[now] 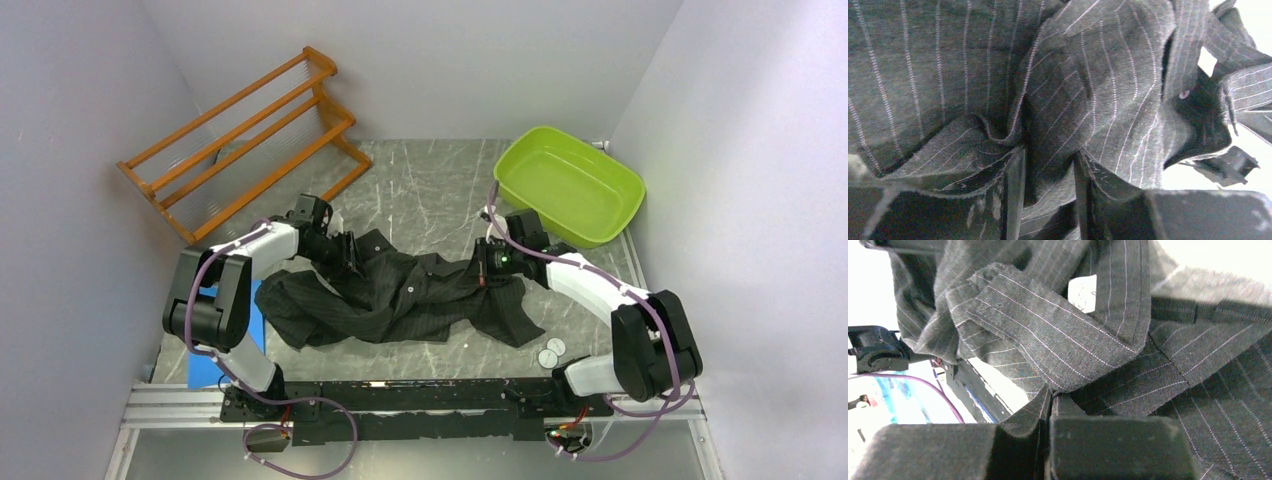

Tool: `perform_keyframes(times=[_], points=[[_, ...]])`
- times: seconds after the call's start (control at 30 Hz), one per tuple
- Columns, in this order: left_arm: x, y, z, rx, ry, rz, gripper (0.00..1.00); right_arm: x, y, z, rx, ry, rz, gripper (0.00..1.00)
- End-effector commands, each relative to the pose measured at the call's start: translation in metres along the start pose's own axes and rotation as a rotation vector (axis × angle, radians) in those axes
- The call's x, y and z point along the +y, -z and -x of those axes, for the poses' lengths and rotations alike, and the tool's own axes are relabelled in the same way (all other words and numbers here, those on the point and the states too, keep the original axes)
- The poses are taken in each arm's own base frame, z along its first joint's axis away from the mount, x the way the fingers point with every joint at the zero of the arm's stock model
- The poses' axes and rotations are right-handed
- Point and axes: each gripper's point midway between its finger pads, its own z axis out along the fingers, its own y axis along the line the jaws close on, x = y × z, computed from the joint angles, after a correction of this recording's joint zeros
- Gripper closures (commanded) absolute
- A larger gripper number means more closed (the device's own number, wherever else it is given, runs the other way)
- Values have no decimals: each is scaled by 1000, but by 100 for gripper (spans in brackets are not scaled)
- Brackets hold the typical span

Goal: Pin the brooch onto the clothing
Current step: Flatten out the clothes at the center of the board.

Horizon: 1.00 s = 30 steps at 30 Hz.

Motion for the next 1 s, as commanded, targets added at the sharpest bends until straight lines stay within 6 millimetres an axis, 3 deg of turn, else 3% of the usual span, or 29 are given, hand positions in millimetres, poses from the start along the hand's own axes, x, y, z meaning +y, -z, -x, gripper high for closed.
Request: perform_keyframes(times=[0.0, 0.07, 0.17, 0.33, 0.43, 0.5, 0.57, 0.63, 0.73, 0.8, 0.83, 0.87, 0.9, 0.97], points=[[-41, 15, 16, -74, -65, -176, 68, 25, 17, 48, -126, 133, 15, 100], [-51, 29, 27, -129, -108, -175, 83, 34, 24, 64, -161, 163, 16, 100], [-66, 60, 44, -212, -181, -133, 97, 59, 38, 95, -228, 220, 66, 100], [-104, 144, 88, -472, -310, -55, 97, 122, 82, 164, -383, 343, 140, 100], [-137, 207, 104, -679, -387, -62, 97, 173, 128, 202, -536, 423, 197, 100], [-159, 252, 104, -821, -435, -89, 97, 205, 162, 217, -645, 481, 235, 100], [-181, 301, 95, -974, -469, -140, 98, 237, 202, 220, -764, 548, 284, 100], [-197, 337, 84, -1087, -497, -189, 95, 257, 232, 216, -868, 602, 319, 100], [-207, 362, 67, -1165, -538, -238, 82, 263, 255, 207, -966, 635, 315, 100], [-201, 356, 61, -1147, -538, -235, 60, 249, 249, 202, -971, 617, 276, 100], [-195, 348, 60, -1125, -526, -224, 32, 237, 241, 200, -958, 585, 246, 100], [-188, 337, 61, -1093, -510, -208, 13, 218, 226, 195, -910, 527, 199, 100], [-178, 325, 61, -1057, -485, -176, 7, 198, 211, 189, -866, 471, 156, 100], [-151, 303, 63, -989, -417, -75, 6, 158, 175, 166, -749, 359, 95, 100]])
